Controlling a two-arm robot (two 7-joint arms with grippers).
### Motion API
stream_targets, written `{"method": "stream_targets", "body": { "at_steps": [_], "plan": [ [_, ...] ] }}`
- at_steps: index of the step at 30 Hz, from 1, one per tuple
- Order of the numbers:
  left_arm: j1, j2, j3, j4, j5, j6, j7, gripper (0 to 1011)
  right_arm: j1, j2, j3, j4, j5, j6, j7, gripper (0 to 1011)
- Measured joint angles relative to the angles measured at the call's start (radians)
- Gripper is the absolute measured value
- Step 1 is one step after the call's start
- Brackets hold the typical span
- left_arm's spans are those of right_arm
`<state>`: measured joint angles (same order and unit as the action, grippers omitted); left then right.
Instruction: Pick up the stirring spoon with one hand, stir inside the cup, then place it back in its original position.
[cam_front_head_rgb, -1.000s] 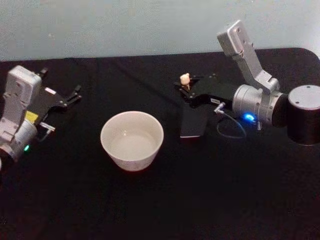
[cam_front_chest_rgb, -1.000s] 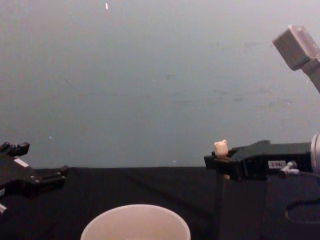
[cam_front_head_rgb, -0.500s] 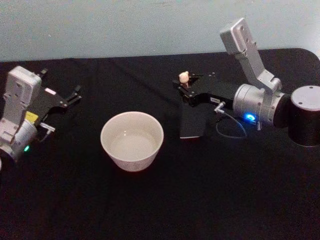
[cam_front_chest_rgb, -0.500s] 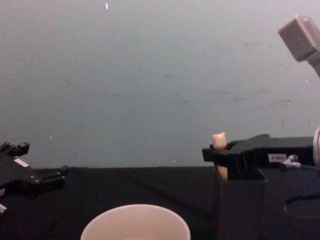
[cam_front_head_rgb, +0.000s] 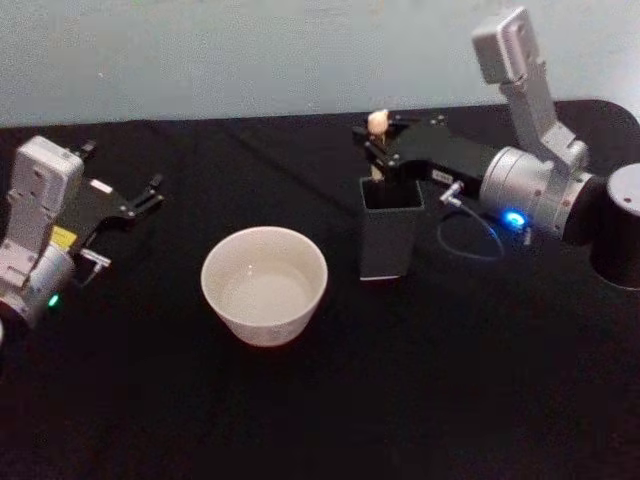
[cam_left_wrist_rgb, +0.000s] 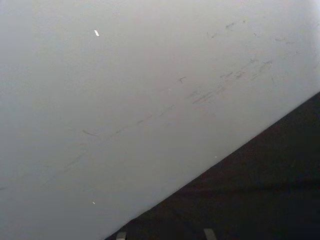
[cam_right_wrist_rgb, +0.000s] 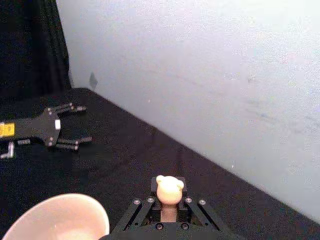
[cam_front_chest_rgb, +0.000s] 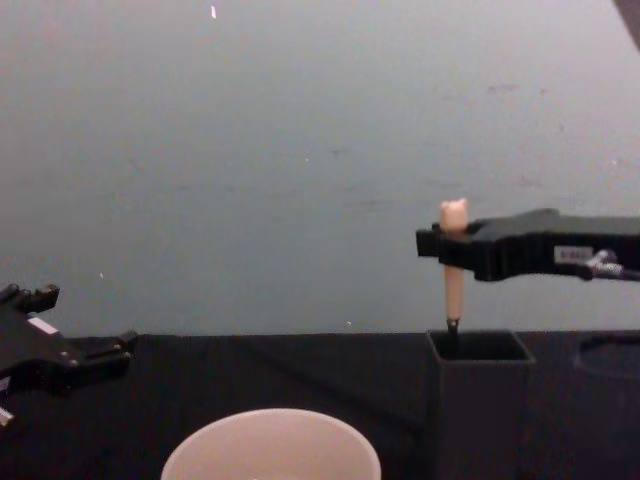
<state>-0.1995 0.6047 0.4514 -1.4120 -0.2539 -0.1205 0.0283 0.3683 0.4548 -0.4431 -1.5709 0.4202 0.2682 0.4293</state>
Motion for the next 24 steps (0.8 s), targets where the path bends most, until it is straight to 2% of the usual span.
{"method": "stream_targets", "body": {
  "at_steps": [13, 24],
  "plan": [
    [0.0, 0.0, 0.0, 0.0, 0.0, 0.0, 0.0, 1001, -0.027, 0.017, 0.045, -0.08, 0.041, -0.044, -0.02, 168],
    [0.0, 0.0, 0.0, 0.0, 0.0, 0.0, 0.0, 1001, -0.027, 0.025, 0.053, -0.108, 0.055, -0.082, -0.018, 168]
  ]
}}
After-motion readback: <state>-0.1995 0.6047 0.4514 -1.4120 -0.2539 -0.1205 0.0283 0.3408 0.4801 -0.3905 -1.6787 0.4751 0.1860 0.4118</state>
